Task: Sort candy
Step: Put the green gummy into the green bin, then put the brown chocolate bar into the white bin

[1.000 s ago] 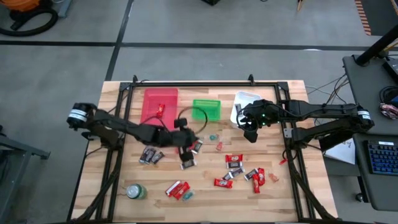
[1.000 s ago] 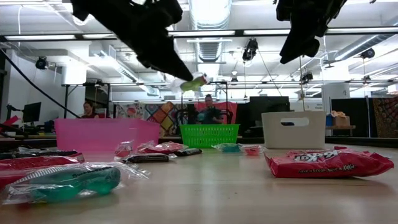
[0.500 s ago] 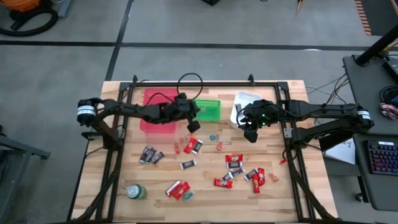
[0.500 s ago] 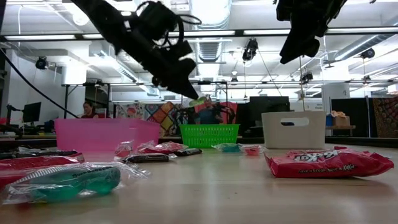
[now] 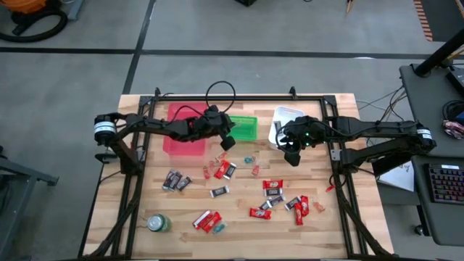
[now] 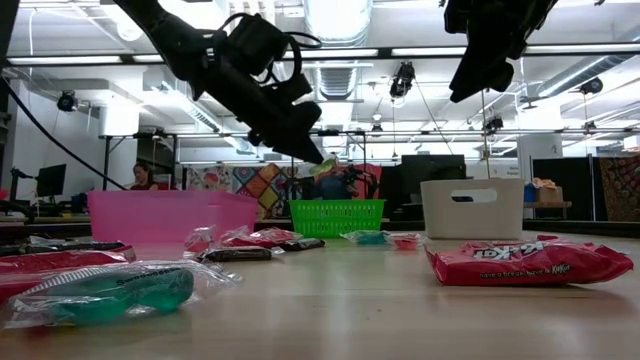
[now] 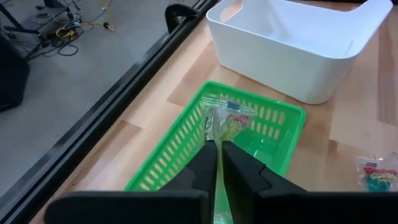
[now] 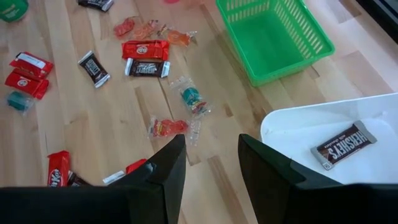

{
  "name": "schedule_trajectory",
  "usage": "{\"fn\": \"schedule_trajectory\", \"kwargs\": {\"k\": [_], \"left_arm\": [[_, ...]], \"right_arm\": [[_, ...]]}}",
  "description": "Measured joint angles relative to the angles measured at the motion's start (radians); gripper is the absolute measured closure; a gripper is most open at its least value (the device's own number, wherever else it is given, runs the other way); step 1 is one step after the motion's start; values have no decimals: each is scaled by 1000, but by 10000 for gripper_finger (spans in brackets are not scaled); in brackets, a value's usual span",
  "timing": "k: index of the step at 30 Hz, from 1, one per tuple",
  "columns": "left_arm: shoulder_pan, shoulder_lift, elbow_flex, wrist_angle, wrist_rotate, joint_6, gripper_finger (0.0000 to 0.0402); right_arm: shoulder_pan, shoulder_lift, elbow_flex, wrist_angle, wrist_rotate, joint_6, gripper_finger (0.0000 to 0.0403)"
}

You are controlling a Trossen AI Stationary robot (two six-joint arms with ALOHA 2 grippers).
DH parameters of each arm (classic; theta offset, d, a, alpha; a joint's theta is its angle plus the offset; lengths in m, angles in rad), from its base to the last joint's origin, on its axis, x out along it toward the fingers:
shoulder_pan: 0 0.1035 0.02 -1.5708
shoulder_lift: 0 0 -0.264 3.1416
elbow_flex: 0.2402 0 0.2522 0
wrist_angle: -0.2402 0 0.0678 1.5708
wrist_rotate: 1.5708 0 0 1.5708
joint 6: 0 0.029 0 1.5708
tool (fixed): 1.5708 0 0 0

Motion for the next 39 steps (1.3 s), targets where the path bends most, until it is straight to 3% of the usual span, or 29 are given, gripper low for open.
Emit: {"fn": "schedule_trajectory", "kwargs": {"k": [14, 25, 39], "left_arm": [[-31, -13, 0, -5, 0, -46, 285], [-162, -110, 0, -83, 0, -102, 281], [-376, -248, 0, -340, 0, -368, 280]], "right_arm": [[0, 0, 0, 0, 0, 9, 264], [0, 0, 0, -2, 0, 34, 264], [0, 0, 0, -1, 0, 37, 264]]}}
